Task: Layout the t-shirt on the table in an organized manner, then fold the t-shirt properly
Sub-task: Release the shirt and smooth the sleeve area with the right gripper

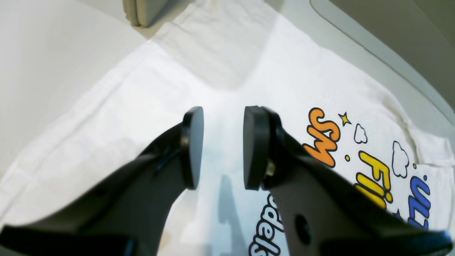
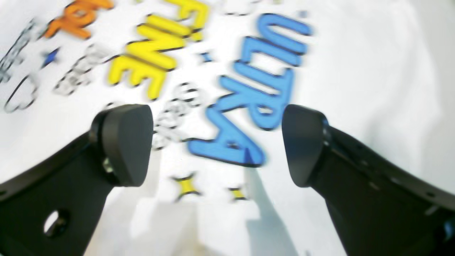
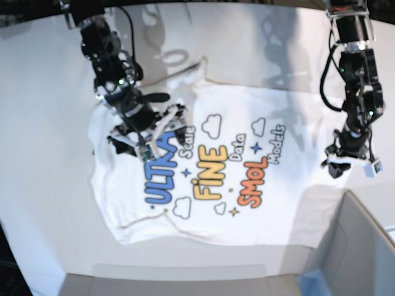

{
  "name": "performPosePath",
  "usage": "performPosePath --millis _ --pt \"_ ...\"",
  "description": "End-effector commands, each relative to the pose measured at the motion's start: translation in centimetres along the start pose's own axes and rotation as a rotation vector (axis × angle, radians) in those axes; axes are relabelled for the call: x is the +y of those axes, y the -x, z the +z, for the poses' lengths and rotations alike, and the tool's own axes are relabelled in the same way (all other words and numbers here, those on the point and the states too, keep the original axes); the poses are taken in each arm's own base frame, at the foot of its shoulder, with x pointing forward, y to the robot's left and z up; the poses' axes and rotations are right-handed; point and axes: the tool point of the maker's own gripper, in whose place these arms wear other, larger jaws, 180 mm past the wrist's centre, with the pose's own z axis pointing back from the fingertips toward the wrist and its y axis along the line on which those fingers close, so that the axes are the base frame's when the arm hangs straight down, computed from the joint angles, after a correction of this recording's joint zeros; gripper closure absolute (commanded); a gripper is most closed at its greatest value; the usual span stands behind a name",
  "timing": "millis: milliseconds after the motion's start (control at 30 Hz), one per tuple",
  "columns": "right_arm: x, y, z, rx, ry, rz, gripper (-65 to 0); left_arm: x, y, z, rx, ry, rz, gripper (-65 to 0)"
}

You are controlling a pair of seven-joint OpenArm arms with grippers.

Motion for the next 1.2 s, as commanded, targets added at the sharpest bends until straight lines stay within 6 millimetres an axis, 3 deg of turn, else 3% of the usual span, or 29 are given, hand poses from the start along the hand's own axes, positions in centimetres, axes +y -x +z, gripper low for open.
performPosePath --millis 0,67,200,400,667,767,1000,1167 --pt "-0.3 -1.7 0.2 -0.054 0.010 0.024 -55.6 -0.6 -2.1 0.2 -0.059 0.019 -0.014 -19.7" --pt "-0.5 -2.8 0.0 -0.077 0.012 0.032 -55.6 -0.6 -2.1 0.2 -0.058 0.019 -0.013 -19.7" --pt "0.2 -3.1 0.0 -0.083 -0.007 0.045 -55.6 -0.5 -1.8 0.3 -0.053 0.017 -0.012 -19.7" --pt "2.9 -2.9 0.1 -0.075 -0.152 0.190 -55.6 -0.5 -1.8 0.3 -0.052 0.017 -0.013 -19.7" --pt "3.0 -2.7 -0.7 -0.057 -0.197 0.259 -54.9 -0.2 -0.3 0.3 -0.025 0.011 0.001 -19.7" --pt "3.0 -2.1 -0.7 -0.028 -0.217 0.305 -47.5 0.1 0.6 0.5 -0.009 0.004 0.004 -19.7" --pt "3.2 -2.7 -0.9 -0.018 -0.198 0.270 -20.3 0.0 0.6 0.4 -0.009 0.007 0.008 -19.7" --pt "2.7 -3.4 -1.2 -0.034 -0.128 0.152 -9.1 0.1 0.8 0.5 -0.005 0.004 0.007 -19.7"
